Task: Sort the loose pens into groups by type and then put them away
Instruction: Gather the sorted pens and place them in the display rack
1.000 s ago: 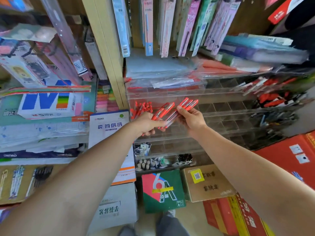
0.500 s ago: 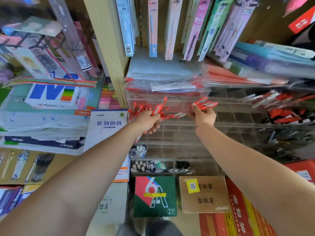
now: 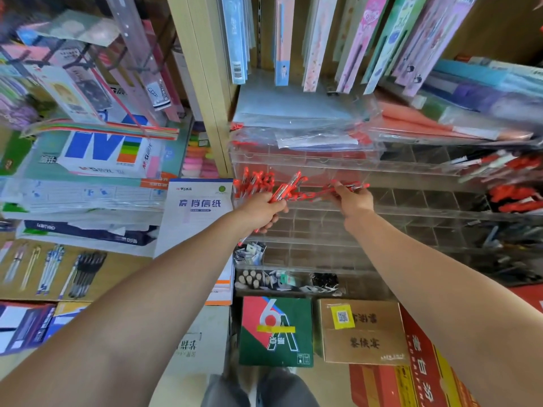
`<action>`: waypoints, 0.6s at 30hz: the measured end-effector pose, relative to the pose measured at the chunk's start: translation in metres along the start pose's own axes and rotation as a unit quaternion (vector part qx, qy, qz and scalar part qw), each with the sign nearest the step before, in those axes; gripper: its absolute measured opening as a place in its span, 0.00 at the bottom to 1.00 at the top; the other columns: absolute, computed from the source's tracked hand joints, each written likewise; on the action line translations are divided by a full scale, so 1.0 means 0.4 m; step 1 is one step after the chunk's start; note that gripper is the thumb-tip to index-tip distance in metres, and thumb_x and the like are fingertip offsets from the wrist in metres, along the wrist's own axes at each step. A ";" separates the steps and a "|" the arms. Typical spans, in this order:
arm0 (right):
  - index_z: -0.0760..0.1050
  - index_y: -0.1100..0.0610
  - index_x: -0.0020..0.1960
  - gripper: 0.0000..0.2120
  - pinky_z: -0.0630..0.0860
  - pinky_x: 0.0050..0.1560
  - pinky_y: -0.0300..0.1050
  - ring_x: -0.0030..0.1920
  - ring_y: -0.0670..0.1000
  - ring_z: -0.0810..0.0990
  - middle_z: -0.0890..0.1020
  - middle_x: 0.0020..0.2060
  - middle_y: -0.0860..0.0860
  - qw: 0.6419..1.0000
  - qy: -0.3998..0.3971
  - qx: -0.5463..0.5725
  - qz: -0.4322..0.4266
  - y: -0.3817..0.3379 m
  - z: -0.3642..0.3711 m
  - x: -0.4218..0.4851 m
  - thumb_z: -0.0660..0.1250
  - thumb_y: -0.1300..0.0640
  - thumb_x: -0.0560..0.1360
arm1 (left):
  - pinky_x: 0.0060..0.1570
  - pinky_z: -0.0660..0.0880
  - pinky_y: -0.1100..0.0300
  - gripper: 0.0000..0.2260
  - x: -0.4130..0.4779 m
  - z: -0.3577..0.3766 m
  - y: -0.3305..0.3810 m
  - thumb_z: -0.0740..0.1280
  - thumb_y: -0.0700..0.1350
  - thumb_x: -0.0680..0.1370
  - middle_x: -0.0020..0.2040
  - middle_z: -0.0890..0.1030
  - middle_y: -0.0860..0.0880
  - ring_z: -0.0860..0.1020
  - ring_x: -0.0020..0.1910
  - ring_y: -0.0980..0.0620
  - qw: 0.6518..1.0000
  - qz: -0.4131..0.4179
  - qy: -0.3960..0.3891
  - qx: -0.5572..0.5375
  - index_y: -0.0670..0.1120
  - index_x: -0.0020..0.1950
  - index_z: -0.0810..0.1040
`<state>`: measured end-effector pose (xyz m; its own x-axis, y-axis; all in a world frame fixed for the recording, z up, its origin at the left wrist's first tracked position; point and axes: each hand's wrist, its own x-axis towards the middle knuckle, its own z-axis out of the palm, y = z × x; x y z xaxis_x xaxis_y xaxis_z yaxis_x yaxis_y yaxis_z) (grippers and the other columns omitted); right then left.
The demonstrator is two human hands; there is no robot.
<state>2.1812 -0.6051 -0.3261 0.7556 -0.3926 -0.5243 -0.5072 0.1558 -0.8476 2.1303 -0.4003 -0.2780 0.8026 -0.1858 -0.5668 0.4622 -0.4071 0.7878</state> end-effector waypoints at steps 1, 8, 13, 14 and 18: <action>0.78 0.59 0.54 0.12 0.78 0.58 0.52 0.49 0.55 0.83 0.84 0.47 0.54 1.000 -0.008 -0.009 0.003 0.002 -0.001 0.003 0.72 0.59 0.72 | 0.28 0.66 0.62 0.10 -0.001 0.001 0.002 0.57 0.46 0.83 0.32 0.69 0.50 0.66 0.28 0.54 1.000 0.001 -0.001 0.001 0.42 0.54 0.75; 0.65 0.54 0.72 0.26 0.70 0.68 0.52 0.60 0.55 0.77 0.77 0.61 0.52 0.998 -0.034 -0.050 -0.011 0.000 -0.025 -0.005 0.65 0.64 0.75 | 0.32 0.65 0.61 0.12 0.004 0.020 0.021 0.54 0.39 0.81 0.35 0.69 0.50 0.66 0.31 0.54 1.000 -0.006 -0.025 0.009 0.39 0.60 0.73; 0.65 0.55 0.70 0.23 0.70 0.60 0.46 0.60 0.53 0.74 0.74 0.63 0.53 0.993 0.040 -0.094 -0.067 -0.024 -0.048 -0.053 0.64 0.60 0.76 | 0.33 0.71 0.62 0.10 0.002 0.045 0.038 0.54 0.43 0.84 0.37 0.70 0.49 0.68 0.33 0.54 0.998 0.005 -0.059 0.021 0.43 0.61 0.71; 0.67 0.55 0.67 0.21 0.71 0.59 0.46 0.57 0.53 0.75 0.74 0.61 0.53 0.991 0.056 -0.088 -0.083 -0.028 -0.053 -0.070 0.65 0.58 0.75 | 0.33 0.71 0.62 0.11 0.001 0.051 0.041 0.53 0.44 0.84 0.37 0.70 0.49 0.69 0.33 0.55 0.997 0.010 -0.066 0.033 0.43 0.62 0.71; 0.73 0.56 0.55 0.15 0.74 0.41 0.42 0.39 0.48 0.78 0.81 0.44 0.51 0.987 -0.146 -0.031 -0.055 -0.034 -0.073 -0.142 0.69 0.48 0.75 | 0.30 0.66 0.64 0.11 0.001 0.084 0.055 0.53 0.48 0.84 0.37 0.70 0.50 0.67 0.32 0.55 0.988 0.027 -0.110 0.101 0.46 0.60 0.71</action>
<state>2.1331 -0.6115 -0.2823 0.8903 -0.1236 -0.4383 -0.4332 0.0673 -0.8988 2.1282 -0.4394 -0.2689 0.7131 -0.3929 -0.5806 0.3174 -0.5576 0.7671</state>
